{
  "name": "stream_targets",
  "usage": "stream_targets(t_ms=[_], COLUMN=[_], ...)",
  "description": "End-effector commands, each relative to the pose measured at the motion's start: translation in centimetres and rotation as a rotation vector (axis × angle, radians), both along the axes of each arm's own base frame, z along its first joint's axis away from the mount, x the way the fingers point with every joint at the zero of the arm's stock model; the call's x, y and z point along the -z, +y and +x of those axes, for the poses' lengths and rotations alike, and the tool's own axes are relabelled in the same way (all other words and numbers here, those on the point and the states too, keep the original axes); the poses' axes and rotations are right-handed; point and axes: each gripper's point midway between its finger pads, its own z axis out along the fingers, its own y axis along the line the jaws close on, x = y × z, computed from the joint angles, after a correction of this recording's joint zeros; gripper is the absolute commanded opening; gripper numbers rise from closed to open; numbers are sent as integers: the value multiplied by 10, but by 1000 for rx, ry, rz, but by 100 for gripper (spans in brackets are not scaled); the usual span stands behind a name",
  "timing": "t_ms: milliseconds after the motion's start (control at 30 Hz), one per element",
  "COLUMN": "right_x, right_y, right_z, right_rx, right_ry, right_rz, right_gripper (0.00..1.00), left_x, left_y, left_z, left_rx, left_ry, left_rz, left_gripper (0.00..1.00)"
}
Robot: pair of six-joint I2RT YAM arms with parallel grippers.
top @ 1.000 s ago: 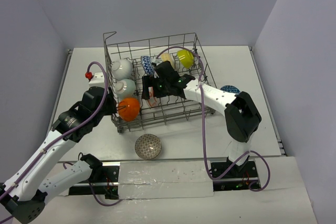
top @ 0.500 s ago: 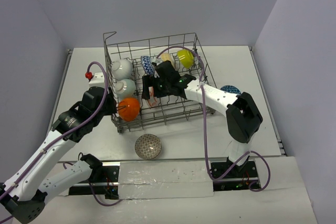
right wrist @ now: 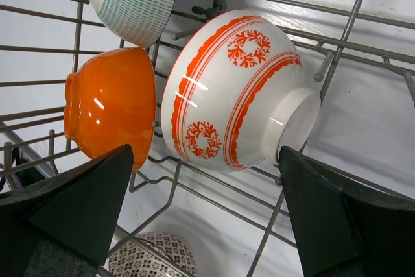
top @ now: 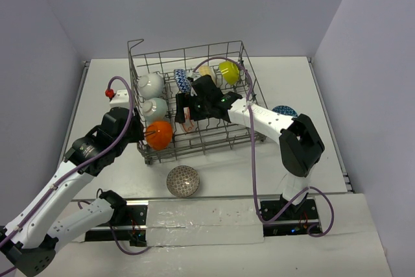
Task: Load the bowls into the dish rack
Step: Move the bowl to the dish rack.
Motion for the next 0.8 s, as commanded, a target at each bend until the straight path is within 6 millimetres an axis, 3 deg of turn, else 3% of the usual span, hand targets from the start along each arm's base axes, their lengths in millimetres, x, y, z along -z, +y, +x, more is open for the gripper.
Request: stream_targets(t_ms=[0, 767], right_x=[-77, -49], right_y=[56, 34], right_z=[-27, -15], right_rx=[-168, -118], right_ry=[-72, -57], right_rz=[262, 187], right_gripper=[100, 100], left_x=[0, 1], left_y=[-22, -20], left_z=[-3, -3], left_rx=[89, 76], left_ry=[12, 25], left_rz=[-49, -36], left_gripper=[33, 33])
